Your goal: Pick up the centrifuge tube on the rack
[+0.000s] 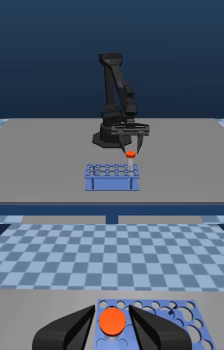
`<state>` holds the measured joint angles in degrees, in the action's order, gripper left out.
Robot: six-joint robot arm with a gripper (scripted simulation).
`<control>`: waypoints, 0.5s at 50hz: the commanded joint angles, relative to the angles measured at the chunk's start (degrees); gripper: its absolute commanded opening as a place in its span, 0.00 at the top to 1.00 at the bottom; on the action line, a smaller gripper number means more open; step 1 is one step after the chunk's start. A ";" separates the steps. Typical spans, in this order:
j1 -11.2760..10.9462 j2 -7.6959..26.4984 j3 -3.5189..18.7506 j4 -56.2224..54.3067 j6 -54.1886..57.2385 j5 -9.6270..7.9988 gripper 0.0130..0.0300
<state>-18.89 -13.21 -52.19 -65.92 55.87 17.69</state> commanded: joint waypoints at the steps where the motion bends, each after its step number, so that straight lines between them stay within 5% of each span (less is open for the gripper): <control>1: 0.00 0.69 -0.44 3.33 -4.24 0.74 0.00; 25: 0.00 3.11 -1.71 12.25 -13.69 2.70 0.00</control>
<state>-18.90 -10.20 -53.85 -54.21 43.32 19.90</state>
